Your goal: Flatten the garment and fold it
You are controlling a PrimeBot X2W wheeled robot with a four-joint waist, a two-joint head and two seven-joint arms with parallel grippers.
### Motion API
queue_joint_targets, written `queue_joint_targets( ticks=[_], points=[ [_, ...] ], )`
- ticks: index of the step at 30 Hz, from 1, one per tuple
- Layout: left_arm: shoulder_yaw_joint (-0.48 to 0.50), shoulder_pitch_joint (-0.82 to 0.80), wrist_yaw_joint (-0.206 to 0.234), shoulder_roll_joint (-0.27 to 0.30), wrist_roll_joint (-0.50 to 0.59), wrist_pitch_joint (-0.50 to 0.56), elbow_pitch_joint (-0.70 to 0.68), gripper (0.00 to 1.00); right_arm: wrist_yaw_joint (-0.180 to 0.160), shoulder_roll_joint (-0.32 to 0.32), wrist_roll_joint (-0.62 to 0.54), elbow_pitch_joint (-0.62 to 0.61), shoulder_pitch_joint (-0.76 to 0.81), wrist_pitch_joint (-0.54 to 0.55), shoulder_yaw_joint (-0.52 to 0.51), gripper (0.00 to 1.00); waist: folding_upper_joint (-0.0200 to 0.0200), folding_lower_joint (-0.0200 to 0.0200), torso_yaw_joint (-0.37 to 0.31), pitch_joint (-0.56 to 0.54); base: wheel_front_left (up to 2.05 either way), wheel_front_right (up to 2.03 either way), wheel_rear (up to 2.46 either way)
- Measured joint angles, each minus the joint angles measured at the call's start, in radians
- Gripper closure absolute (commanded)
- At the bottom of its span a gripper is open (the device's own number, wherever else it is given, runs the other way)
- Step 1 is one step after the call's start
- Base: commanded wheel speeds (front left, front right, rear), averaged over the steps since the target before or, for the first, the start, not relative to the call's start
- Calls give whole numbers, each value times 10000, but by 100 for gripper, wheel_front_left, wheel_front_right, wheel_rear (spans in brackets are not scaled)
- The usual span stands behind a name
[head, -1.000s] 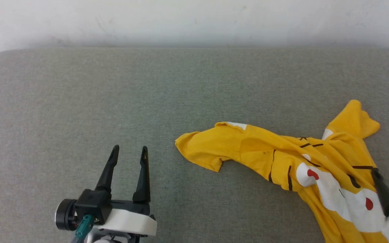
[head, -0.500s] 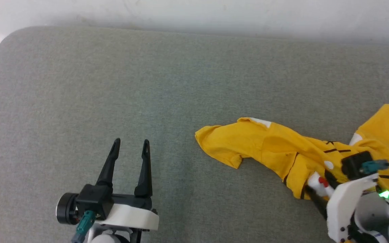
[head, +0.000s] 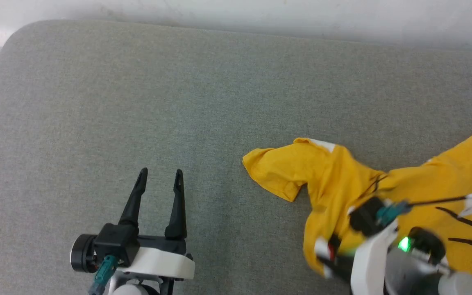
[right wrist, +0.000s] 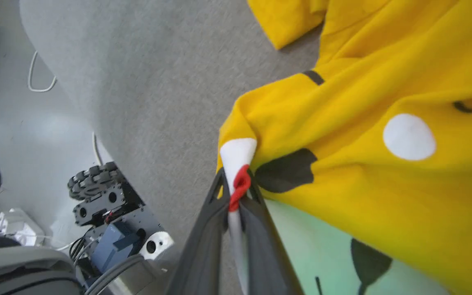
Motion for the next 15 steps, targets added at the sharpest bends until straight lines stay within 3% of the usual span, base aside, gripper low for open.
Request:
queue_joint_targets(
  ticks=[3,6,7,8,9,15],
  points=[
    [-90,-7,2,-4,-6,0,19,0,2,-681,955,-420,801,1271,715,100,0,-1,0,46,0,0,0],
    [-142,-38,4,-2,-96,0,46,0,0,-1448,1289,-395,1436,2240,759,100,0,-2,19,70,0,0,0],
    [-144,-41,4,-2,-104,0,52,0,0,-1597,1427,-380,1570,2452,696,85,0,-1,16,75,0,0,0],
    [-150,-44,4,-2,-104,0,69,0,0,-1664,1476,-391,1672,2522,616,56,0,-1,15,76,0,0,0],
    [-151,-47,4,-4,-104,0,92,0,0,-1714,1436,-414,1697,2516,541,0,0,-1,16,73,0,0,0],
    [-111,-47,4,-2,-104,0,211,0,0,-1287,1160,-802,1470,1164,-272,0,0,-2,-40,-53,0,0,0]
  ],
)
